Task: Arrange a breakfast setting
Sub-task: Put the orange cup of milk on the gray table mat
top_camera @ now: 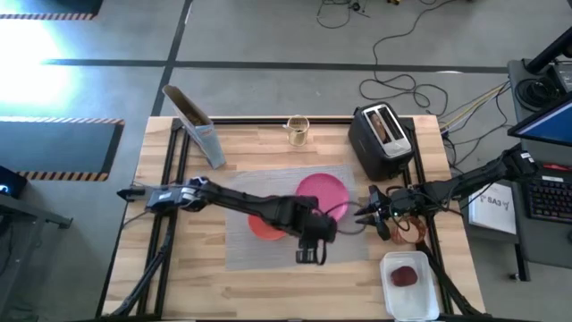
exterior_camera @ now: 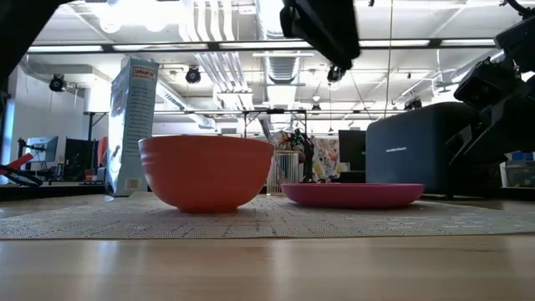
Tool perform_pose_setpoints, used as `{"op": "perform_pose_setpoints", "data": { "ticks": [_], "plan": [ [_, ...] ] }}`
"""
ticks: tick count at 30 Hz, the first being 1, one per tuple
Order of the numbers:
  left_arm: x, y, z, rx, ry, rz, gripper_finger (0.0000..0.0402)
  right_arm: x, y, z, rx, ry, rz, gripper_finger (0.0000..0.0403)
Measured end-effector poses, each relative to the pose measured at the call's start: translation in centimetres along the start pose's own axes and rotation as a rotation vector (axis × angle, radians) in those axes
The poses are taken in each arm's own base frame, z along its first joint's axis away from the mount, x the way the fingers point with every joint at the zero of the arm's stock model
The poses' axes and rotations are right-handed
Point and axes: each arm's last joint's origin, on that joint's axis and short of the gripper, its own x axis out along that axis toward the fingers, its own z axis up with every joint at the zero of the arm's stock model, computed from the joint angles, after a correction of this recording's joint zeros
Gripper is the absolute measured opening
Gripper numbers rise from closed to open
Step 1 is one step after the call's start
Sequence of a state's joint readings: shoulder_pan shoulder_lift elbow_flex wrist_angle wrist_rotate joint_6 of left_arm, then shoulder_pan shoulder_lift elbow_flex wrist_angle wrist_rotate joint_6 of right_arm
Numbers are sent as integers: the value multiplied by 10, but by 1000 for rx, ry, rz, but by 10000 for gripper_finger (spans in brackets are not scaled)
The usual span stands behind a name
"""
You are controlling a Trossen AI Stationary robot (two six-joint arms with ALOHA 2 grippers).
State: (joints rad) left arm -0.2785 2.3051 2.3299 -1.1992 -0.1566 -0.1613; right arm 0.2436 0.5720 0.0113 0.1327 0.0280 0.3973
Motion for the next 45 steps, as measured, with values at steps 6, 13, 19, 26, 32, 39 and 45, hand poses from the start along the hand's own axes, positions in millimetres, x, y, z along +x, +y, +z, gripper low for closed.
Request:
{"op": "perform_pose_setpoints", "data": {
  "ticks": [6,13,19,26,32,39,45],
  "plan": [
    [-18,6,-13,50,70,234,132,0,0,0,0,1,0,123],
    [-37,18,-35,39,166,283,132,0,0,0,0,1,0,123],
    [-56,18,-79,-88,53,309,132,0,0,0,0,1,-1,123],
    [-59,18,-137,-225,-220,215,132,0,-1,2,1,-32,-47,123],
    [-57,23,-164,-222,-475,153,132,-1,3,12,114,-146,2,123],
    [-49,28,-183,-159,-817,190,132,-2,5,19,135,-216,10,123],
    [-41,31,-198,-136,-1055,208,132,-2,5,18,341,-214,29,123]
  ]
}}
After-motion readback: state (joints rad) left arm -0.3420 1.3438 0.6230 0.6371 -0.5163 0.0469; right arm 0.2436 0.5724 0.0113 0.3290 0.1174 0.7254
